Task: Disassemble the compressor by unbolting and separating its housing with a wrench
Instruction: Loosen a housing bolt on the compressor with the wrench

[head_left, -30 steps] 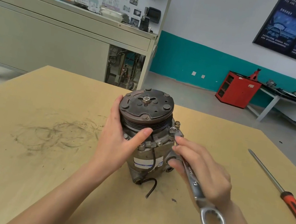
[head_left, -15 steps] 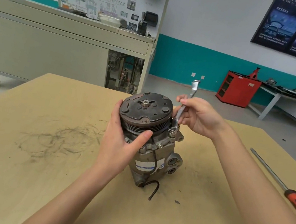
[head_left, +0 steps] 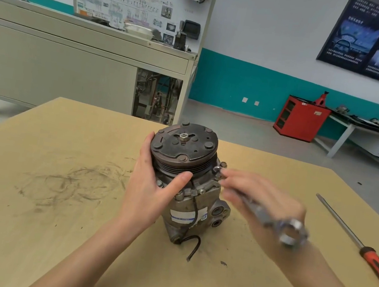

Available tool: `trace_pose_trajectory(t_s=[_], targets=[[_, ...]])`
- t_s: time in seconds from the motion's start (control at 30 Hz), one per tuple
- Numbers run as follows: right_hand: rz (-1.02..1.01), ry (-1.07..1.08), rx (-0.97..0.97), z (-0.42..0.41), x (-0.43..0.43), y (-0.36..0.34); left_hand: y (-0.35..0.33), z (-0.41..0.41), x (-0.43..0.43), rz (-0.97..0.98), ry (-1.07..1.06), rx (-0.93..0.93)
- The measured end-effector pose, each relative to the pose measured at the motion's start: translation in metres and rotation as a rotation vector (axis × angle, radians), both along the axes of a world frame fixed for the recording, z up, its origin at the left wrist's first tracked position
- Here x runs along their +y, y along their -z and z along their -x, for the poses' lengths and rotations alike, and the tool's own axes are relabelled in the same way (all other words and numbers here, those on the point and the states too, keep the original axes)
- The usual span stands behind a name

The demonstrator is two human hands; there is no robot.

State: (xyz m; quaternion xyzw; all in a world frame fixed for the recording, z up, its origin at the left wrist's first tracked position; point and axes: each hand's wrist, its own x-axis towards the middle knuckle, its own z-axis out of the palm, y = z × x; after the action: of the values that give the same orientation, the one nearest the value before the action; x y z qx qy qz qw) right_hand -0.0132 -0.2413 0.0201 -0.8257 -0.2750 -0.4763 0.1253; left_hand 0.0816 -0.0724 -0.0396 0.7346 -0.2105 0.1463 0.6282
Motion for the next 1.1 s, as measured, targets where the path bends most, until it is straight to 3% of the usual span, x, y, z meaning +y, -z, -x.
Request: trace_pose_trajectory(t_s=[0.13, 0.2, 0.3, 0.37, 0.47, 0.6, 0.7, 0.8, 0.97, 1.1], targets=[[0.214, 0.077, -0.181, 0.006, 0.003, 0.015, -0.001, 0.001, 0.000, -0.009, -0.002, -0.004], [0.070, 0.003, -0.137, 0.003, 0.001, 0.022, 0.000, 0.000, 0.001, -0.005, -0.001, -0.002], [-0.735, -0.332, 0.247, -0.008, -0.006, 0.019, 0.000, 0.000, 0.000, -0.007, -0.005, 0.004], [-1.135, -0.433, 0.502, -0.026, -0.019, 0.006, 0.000, 0.000, 0.000, -0.008, -0.014, 0.008], [-1.274, -0.482, 0.856, -0.065, -0.034, -0.017, 0.000, 0.000, -0.001, -0.011, -0.007, 0.011], [-1.128, -0.404, 1.113, -0.097, -0.034, -0.031, 0.000, 0.001, 0.000, -0.008, 0.000, 0.011], [-1.103, -0.408, 0.990, -0.093, -0.036, -0.041, 0.000, 0.001, 0.001, -0.014, -0.003, 0.010], [-1.055, -0.341, 0.645, -0.068, -0.028, -0.043, 0.000, 0.001, 0.001, -0.013, -0.004, 0.009], [-0.673, -0.262, 0.206, -0.023, -0.003, -0.020, -0.001, 0.000, 0.001, -0.011, -0.001, 0.001], [-0.276, -0.164, 0.010, -0.010, 0.004, -0.001, 0.000, 0.000, 0.000, -0.008, -0.006, -0.005]])
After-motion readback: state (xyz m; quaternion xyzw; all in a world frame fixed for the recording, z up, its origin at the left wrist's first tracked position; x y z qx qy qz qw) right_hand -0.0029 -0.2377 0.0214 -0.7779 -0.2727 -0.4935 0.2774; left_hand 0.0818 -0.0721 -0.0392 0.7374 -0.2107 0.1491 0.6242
